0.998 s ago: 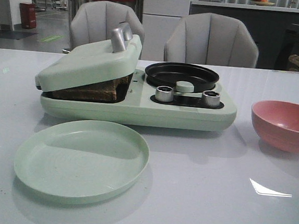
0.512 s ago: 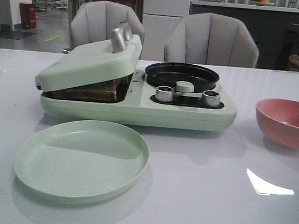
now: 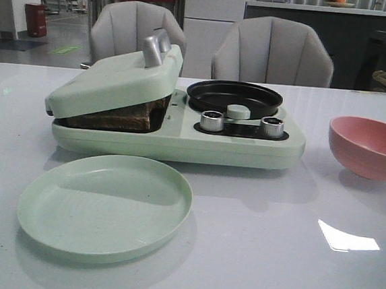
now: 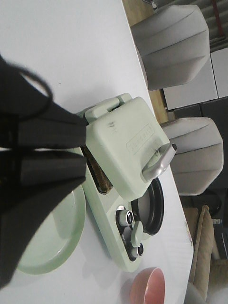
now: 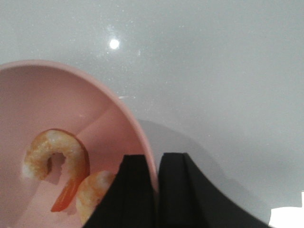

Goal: Make breakfast with bread and shrimp
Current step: 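Lift the pink bowl with the right gripper over the black pan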

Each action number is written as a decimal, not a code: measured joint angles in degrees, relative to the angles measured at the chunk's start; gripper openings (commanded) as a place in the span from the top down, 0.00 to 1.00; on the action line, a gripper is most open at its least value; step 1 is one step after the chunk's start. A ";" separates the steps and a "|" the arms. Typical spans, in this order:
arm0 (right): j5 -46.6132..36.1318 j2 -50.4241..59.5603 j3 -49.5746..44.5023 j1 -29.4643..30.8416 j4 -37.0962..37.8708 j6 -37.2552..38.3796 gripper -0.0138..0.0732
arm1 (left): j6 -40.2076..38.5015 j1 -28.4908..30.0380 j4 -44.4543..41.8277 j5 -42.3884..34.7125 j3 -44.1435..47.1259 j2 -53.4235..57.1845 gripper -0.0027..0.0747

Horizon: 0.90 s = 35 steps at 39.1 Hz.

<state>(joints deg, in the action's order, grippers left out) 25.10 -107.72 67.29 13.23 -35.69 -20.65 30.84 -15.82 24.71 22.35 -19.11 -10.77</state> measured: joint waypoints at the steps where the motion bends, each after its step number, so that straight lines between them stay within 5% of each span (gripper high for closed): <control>1: 0.11 0.00 0.14 0.00 0.00 -0.34 0.68 | 0.00 0.00 0.00 0.00 0.00 0.00 0.82; 23: 6.07 3.02 16.72 -14.13 4.21 -4.52 0.68 | 0.00 0.00 0.00 0.00 0.00 0.00 0.82; 35: -8.74 2.66 20.09 -21.60 4.22 -4.63 0.68 | 0.00 0.00 0.00 0.00 0.00 0.00 0.82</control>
<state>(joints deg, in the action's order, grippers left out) 16.36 -105.07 87.38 -8.37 -31.46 -25.29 30.84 -15.82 24.71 22.35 -19.11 -10.77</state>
